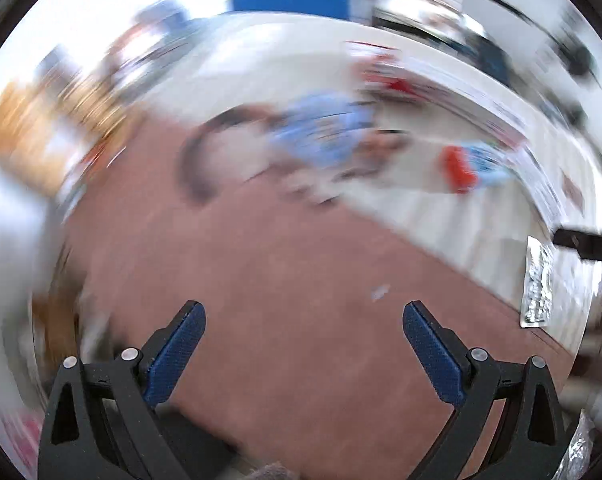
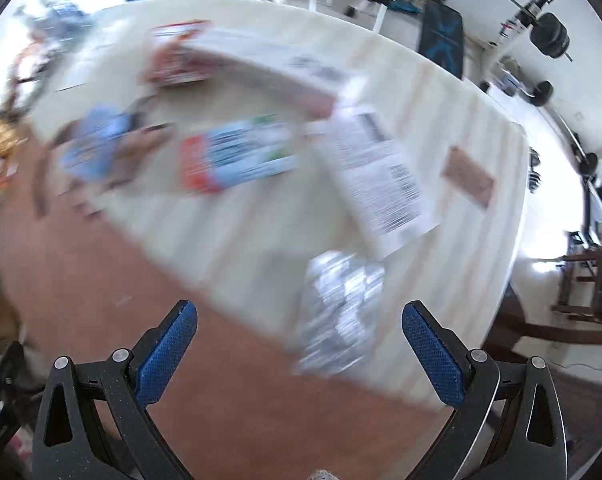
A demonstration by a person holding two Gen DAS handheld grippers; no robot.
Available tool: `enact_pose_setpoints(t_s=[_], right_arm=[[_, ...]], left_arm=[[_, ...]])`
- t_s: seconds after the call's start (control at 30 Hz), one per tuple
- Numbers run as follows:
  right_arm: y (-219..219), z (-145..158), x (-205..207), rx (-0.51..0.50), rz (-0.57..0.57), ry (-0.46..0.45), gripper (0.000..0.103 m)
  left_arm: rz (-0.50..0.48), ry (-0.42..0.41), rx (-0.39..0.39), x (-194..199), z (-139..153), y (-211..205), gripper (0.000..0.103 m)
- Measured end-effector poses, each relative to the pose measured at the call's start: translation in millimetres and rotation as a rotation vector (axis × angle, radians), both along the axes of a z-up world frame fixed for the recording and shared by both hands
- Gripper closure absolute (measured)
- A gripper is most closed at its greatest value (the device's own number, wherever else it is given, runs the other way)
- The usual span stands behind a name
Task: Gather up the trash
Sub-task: 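Grasp the milk carton with left tool while right tool grasps the white medicine box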
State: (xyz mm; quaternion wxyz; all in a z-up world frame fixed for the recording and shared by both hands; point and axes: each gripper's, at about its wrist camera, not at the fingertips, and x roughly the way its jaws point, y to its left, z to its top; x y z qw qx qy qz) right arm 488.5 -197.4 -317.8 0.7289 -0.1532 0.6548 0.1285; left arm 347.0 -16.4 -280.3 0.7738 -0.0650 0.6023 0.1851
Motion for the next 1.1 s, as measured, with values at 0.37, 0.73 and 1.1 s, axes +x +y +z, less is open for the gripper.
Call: enact_pose_setpoints(t_s=[0.37,0.73,1.1], right_arm=[[-69,-64,95,-0.025,-0.09,0.102,0.0],[-97,-81,121,-0.011,-0.096,0.122,0.0],[-23,-99,134,-0.039,0.119,0.11,0.0]], left_arm=[[-0.672,0.142,0.052,192,-58,-104,0.003],[-0.778,0.281,-0.029,233,-96,-111,0.049],[-0.032,0.238,-0.243,146,-93,-4,0.049]])
